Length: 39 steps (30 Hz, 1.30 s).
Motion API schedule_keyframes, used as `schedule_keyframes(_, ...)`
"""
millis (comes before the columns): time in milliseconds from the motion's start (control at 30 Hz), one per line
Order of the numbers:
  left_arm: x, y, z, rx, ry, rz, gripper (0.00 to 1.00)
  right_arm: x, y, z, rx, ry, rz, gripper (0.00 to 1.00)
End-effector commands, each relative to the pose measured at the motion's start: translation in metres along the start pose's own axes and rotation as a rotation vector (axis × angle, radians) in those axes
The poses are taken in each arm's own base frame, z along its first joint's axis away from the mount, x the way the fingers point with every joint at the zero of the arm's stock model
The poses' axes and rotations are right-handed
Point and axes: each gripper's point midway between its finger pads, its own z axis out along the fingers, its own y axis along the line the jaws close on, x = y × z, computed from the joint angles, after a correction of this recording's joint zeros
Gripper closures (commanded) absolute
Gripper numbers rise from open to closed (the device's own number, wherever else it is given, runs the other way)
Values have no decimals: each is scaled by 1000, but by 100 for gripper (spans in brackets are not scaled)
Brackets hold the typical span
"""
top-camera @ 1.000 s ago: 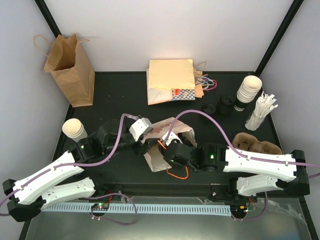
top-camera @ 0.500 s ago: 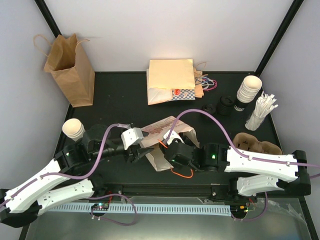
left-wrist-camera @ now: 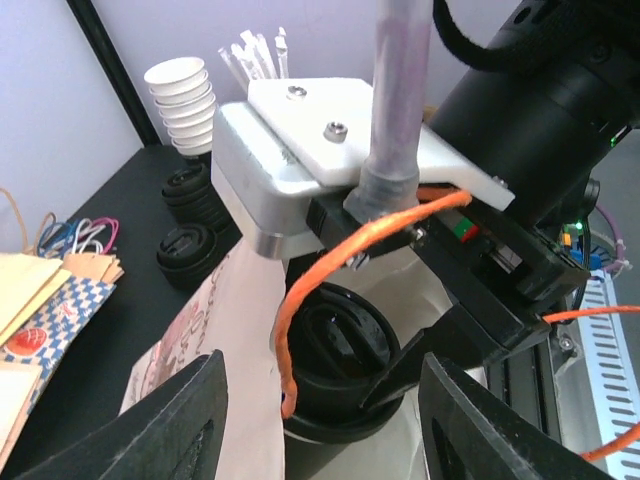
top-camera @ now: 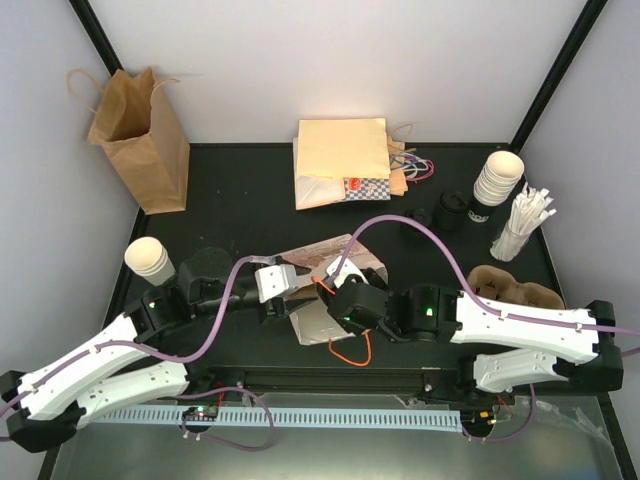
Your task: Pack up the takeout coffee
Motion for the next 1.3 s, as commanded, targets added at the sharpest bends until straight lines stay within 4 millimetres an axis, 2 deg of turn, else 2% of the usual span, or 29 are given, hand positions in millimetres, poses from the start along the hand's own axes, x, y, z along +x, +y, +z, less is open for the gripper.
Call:
schedule_keyframes(0,-24,-5,4,42,-83,77,46,-14,-3,-8,9,-40,35,47)
schedule_keyframes(167,-24,-4,13,57,-78,78,49,-16,-3,-7,15,-41,29,47)
schedule_keyframes(233,-23,-3,15,50,-79,79,54,-16,-4,-7,17,-43,30,47)
schedule_keyframes(300,-23,-1,16,37,-79,78,64,-16,-4,-7,21,-43,31,47)
schedule_keyframes(467,-18,5,18,4,-55,64,96,-15,-10,-10,41,-54,41,47)
schedule_keyframes(500,-15,7,18,-9,-46,55,98,-15,-12,-10,44,-56,41,47)
schedule_keyframes(667,-8,17,19,-65,-14,-18,98,-15,-20,-15,70,-79,58,47)
schedule_keyframes(767,-2,36,19,-168,17,-136,98,-15,-21,-16,66,-92,56,45)
schedule_keyframes(967,10,52,27,-234,113,-292,98,-11,-21,-14,72,-87,35,45)
schedule_keyframes(1033,11,50,32,-204,143,-314,98,-11,-23,-13,82,-89,38,45)
schedule_keyframes(1133,11,35,37,-107,166,-269,98,-13,-28,-16,103,-103,59,45)
schedule_keyframes(1267,9,23,32,-46,137,-210,99,-15,-35,-21,124,-118,83,45)
